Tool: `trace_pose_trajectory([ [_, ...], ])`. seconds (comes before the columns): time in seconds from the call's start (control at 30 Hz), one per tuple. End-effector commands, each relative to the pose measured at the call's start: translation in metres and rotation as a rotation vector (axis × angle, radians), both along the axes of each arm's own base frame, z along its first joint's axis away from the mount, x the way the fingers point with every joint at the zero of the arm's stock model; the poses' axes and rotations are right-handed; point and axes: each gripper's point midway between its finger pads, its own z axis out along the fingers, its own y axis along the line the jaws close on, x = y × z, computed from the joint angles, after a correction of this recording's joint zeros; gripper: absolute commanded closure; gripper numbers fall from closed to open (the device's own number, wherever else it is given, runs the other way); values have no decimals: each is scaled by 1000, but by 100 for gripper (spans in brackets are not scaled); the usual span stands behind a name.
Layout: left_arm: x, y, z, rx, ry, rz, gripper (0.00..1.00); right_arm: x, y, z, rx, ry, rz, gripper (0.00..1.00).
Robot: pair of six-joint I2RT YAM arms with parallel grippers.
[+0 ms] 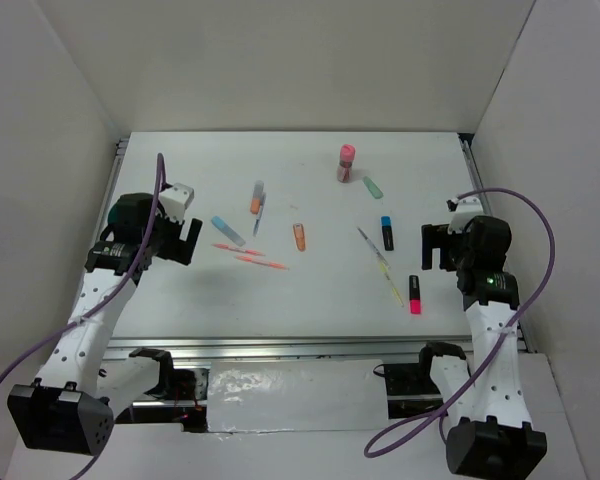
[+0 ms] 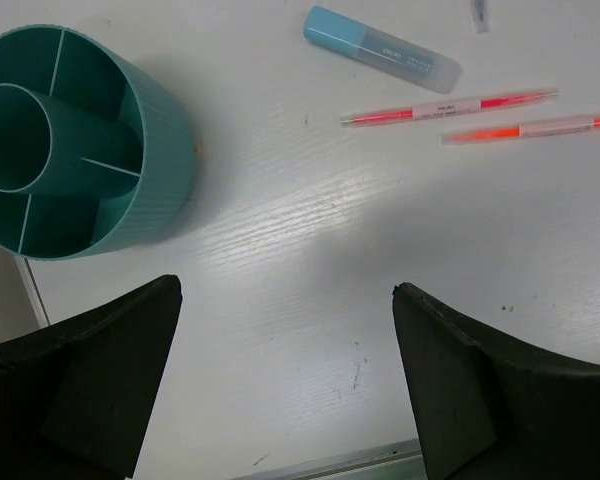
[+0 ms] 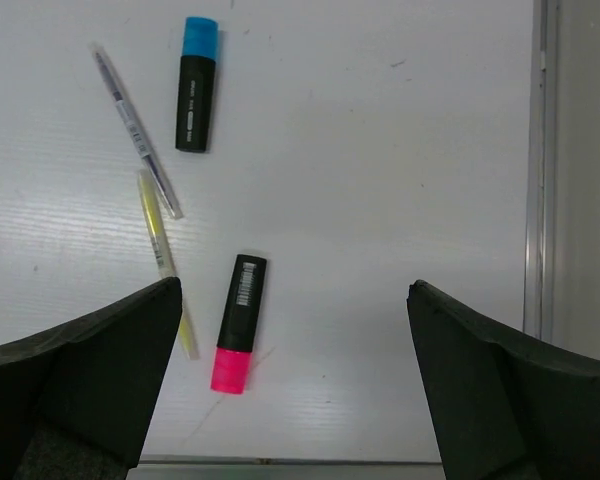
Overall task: Sort the stationery into containers
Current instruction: Pick up the stationery from the center of the board.
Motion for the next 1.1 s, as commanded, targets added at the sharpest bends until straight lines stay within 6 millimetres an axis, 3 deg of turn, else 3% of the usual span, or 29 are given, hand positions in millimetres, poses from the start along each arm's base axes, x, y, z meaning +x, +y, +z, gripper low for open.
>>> trace_pose_trajectory([
  [0.0,10,-5,18,-33,-80,14,1,15,13,25,14,-85,73,0],
  [0.1,11,-14,17,-60,-47,-36,1,45,28,41,35,-172,129,0],
  [0.17,12,-31,20,-112,-25,-120,1,67,36,35,74,-158,138,0],
  [0.27,15,-45,29,-175,-37,-166,1,107,56,44,138,-199,165,0],
  [0.3,16,-47,31,-191,-45,-169,1,124,61,61,152,-266,181,0],
  [0.37,20,-54,40,-229,-96,-186,1,149,74,48,183,-250,204,0],
  [0.4,20,-57,43,-242,-114,-195,1,166,76,62,184,-294,218,1],
  [0.43,23,-60,49,-261,-153,-203,1,181,94,40,200,-232,259,0],
  [0.5,23,-66,52,-297,-179,-219,1,208,102,52,224,-263,268,0],
  [0.53,26,-68,57,-307,-205,-228,1,224,109,31,233,-220,268,0],
  [0.57,27,-70,59,-316,-212,-229,1,241,113,47,235,-253,276,0],
  [0.6,29,-71,55,-325,-202,-227,1,250,118,45,234,-250,284,0],
  [0.63,30,-72,54,-330,-202,-229,1,265,128,58,230,-278,310,0],
  [0.67,32,-73,53,-334,-199,-232,1,277,137,36,229,-236,325,0],
  [0.77,37,-74,44,-336,-174,-234,1,309,159,26,214,-230,366,0],
  [0.93,43,-74,30,-325,-145,-240,1,344,180,14,205,-235,392,0],
  [0.97,43,-74,28,-325,-139,-239,1,351,183,21,198,-256,395,0],
  [1.0,45,-73,24,-319,-132,-233,1,355,188,6,191,-234,400,0],
  [1.07,46,-72,23,-315,-130,-228,1,367,189,10,179,-253,377,0],
])
